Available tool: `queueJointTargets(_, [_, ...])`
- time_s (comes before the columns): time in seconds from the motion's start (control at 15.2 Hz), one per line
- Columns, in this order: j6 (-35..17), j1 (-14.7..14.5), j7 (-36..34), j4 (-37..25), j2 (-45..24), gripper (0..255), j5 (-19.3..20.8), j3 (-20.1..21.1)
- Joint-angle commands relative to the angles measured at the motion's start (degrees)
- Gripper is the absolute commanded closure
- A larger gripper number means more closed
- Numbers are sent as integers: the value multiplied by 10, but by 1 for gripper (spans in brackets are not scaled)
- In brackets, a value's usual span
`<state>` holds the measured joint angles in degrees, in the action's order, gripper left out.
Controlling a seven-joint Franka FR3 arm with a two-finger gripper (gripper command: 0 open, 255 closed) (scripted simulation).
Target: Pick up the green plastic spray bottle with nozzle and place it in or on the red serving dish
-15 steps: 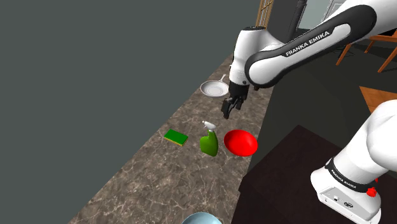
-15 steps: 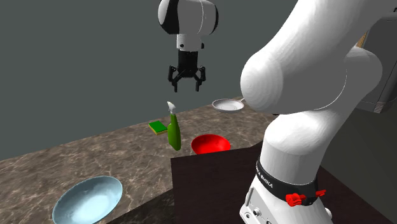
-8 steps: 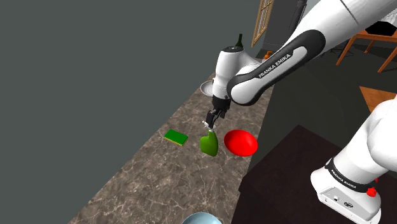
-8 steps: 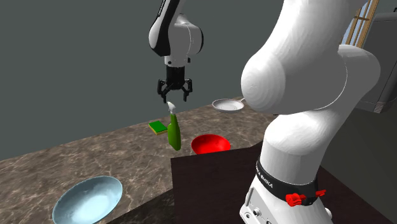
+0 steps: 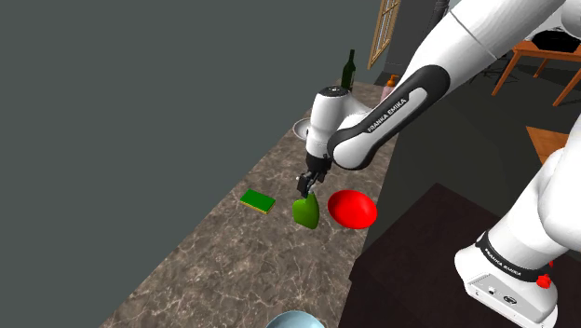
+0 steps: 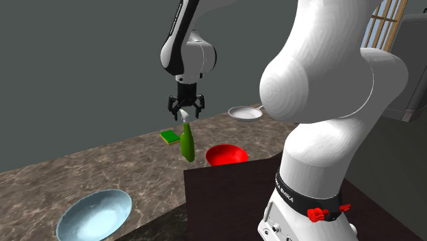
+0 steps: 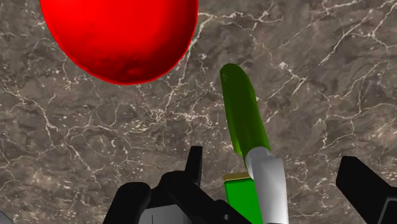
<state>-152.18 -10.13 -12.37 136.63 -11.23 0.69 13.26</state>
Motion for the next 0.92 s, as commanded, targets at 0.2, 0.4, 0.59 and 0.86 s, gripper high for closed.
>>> queueJointTargets(0.2, [-6, 0, -1, 1, -5, 0, 2, -1])
queueJointTargets(0.4, [-5, 0, -1, 1, -5, 0, 2, -1])
queueJointTargets(0.59, [-5, 0, -1, 1, -5, 255, 2, -1])
queueJointTargets(0.86, [-5, 0, -1, 1, -5, 255, 2, -1])
